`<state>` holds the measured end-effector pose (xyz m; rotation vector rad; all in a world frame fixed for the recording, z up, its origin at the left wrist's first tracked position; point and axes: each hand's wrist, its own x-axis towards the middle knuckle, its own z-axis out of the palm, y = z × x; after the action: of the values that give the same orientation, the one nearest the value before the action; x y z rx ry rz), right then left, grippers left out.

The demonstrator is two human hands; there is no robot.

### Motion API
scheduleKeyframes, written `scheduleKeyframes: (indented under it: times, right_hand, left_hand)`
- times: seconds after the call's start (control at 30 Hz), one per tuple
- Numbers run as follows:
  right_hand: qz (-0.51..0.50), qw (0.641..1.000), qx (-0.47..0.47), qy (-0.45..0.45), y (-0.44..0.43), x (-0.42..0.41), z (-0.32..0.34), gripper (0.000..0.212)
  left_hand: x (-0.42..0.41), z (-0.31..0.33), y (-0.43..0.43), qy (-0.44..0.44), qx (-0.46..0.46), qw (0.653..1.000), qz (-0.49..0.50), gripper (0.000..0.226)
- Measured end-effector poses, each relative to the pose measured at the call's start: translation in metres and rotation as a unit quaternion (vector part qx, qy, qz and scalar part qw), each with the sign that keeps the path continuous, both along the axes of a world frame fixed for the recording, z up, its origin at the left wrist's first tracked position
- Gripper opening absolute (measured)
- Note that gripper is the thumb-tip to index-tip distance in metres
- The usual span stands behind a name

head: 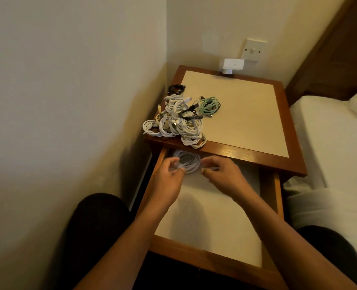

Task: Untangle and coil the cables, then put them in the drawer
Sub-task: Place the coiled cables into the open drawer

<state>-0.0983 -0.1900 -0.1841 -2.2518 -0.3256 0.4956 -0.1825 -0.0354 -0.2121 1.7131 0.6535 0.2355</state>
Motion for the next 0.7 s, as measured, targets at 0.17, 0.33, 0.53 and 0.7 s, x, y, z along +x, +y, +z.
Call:
scheduleKeyframes:
  times: [0.17, 0.33, 0.53, 0.7]
  right_hand:
    - [0.029, 0.991, 0.017, -0.133, 0.018, 0.021, 0.073, 0.019]
    - [0.078, 0.963, -0.035, -0.256, 0.07, 0.062, 0.101, 0.025]
    - [0.151, 0.913, -0.246, -0.287, 0.131, 0.103, 0.092, 0.046]
    - [0.153, 0.928, -0.243, -0.236, 0.139, 0.111, 0.082, 0.025]
  left_hand:
    - [-0.009, 0.018, 0.024, -0.052, 0.096, 0.994, 0.026, 0.025]
    - [-0.008, 0.008, 0.051, -0.015, 0.253, 0.967, 0.022, 0.028]
    - [-0.008, -0.012, 0.057, 0.081, 0.272, 0.957, -0.052, 0.038]
    - [-0.012, -0.012, 0.06, 0.071, 0.252, 0.965, -0.024, 0.04]
